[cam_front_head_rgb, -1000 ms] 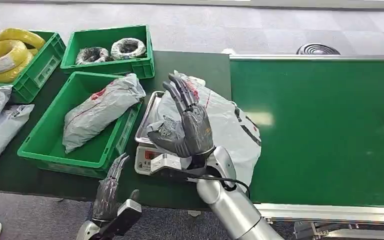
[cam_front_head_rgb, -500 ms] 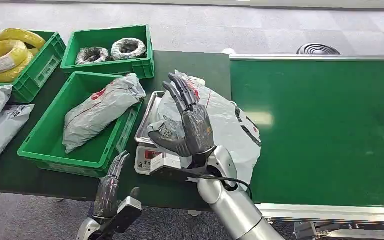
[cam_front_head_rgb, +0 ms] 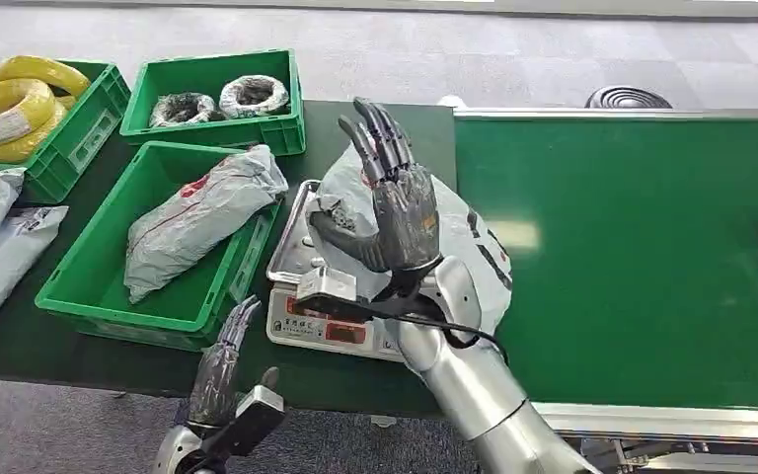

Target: Moved the parcel from conveyor to table for the left to box.

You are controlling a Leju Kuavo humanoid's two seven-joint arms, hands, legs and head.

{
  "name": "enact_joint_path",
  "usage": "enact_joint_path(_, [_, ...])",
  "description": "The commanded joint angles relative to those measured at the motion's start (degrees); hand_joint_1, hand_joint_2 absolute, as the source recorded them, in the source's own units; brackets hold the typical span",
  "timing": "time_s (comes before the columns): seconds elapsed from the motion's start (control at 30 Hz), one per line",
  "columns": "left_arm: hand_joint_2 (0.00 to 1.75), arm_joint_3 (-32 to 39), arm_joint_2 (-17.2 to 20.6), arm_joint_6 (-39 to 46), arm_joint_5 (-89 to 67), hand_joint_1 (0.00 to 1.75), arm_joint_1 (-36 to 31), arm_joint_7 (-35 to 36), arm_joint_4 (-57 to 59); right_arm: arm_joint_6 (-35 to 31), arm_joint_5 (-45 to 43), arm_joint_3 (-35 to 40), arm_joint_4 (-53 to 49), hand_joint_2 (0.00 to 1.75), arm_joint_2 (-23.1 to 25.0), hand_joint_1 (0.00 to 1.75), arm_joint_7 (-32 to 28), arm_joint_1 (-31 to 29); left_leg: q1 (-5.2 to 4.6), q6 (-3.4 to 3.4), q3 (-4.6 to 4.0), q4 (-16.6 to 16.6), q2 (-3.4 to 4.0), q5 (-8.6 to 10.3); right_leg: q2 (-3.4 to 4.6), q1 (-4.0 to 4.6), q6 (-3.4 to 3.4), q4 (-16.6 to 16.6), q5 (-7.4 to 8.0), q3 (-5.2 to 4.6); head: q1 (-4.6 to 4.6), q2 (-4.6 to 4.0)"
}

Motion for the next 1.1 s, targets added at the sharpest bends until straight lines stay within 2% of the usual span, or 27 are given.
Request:
enact_joint_path(0.03, [0.00,1.1,-0.4,0.1,0.2,0.00,-1.9,-0.2,4.7,-1.3,5.5,-4.2,-4.5,1.75,2.0,0.00,0.9,-2.5,-0.01,-0.01,0.00,0.0,0.05,-0.01,-0.10,0.00,0.00,0.0,-0.02,-0.01,0.00,-0.02])
enact_joint_path(0.07, [0.00,1.1,-0.4,0.1,0.2,0.00,-1.9,-0.2,4.7,-1.3,5.5,-4.2,-4.5,1.75,2.0,0.00,0.9,-2.5,-0.03,-0.02,0.04,0.0,0.11,-0.01,-0.13,-0.01,0.00,0.0,-0.03,0.02,-0.02,0.00])
enact_joint_path(0.13, [0.00,1.1,-0.6,0.5,0.3,0.00,-1.1,-0.3,4.2,-1.3,9.8,-16.2,-13.6,1.75,7.0,0.00,-4.5,1.4,-0.01,-0.01,-0.02,0.0,0.01,0.00,-0.13,0.01,0.00,0.0,-0.03,-0.03,-0.02,0.00])
enact_joint_path(0.27, [0.00,0.7,-0.7,1.6,0.4,0.00,0.1,-0.6,3.9,-1.3,2.3,-24.9,-26.8,1.75,7.0,0.00,-7.8,1.4,-0.01,0.01,-0.15,0.1,-0.08,-0.01,-0.31,0.00,0.02,0.1,-0.08,-0.12,-0.02,0.00])
enact_joint_path(0.43, [0.00,0.4,-0.3,3.0,1.4,0.00,-0.2,-1.1,5.0,-1.3,-5.8,-31.7,-32.4,1.75,7.0,0.00,-10.0,-0.6,-0.02,0.01,-0.12,0.0,-0.08,0.02,-0.21,-0.08,0.03,0.0,-0.03,-0.08,0.00,0.00])
enact_joint_path(0.63, [0.00,0.7,0.1,4.2,1.6,0.00,1.6,-1.0,3.2,-1.3,-12.8,-37.3,-33.6,1.75,7.0,0.00,-13.1,0.7,-0.02,-0.01,0.01,0.0,-0.03,-0.01,-0.19,-0.04,0.01,-0.1,-0.02,0.06,0.00,0.00])
enact_joint_path(0.87, [0.00,0.7,0.1,4.2,1.6,0.00,1.6,-1.0,3.2,-1.3,-12.8,-37.3,-33.6,1.75,7.0,0.00,-13.1,0.7,-0.06,-0.01,0.07,0.0,0.06,-0.01,-0.16,-0.05,0.02,-0.1,-0.02,0.06,-0.02,-0.02])
enact_joint_path(1.0, [0.00,0.8,0.1,4.8,1.6,0.00,2.0,-1.0,2.9,-1.3,-15.8,-39.7,-33.7,1.75,7.0,0.00,-15.1,1.2,-0.05,0.00,0.03,0.0,0.00,0.00,-0.17,-0.04,0.02,0.0,-0.02,0.04,-0.02,0.00])
enact_joint_path(1.1, [0.00,1.4,-0.1,5.3,1.6,0.00,2.1,-1.0,1.6,-1.3,-17.0,-37.9,-37.2,1.75,7.0,0.00,-15.3,6.0,-0.04,0.00,0.07,-0.1,0.00,0.00,-0.20,-0.03,0.02,-0.1,-0.02,0.11,0.00,0.00])
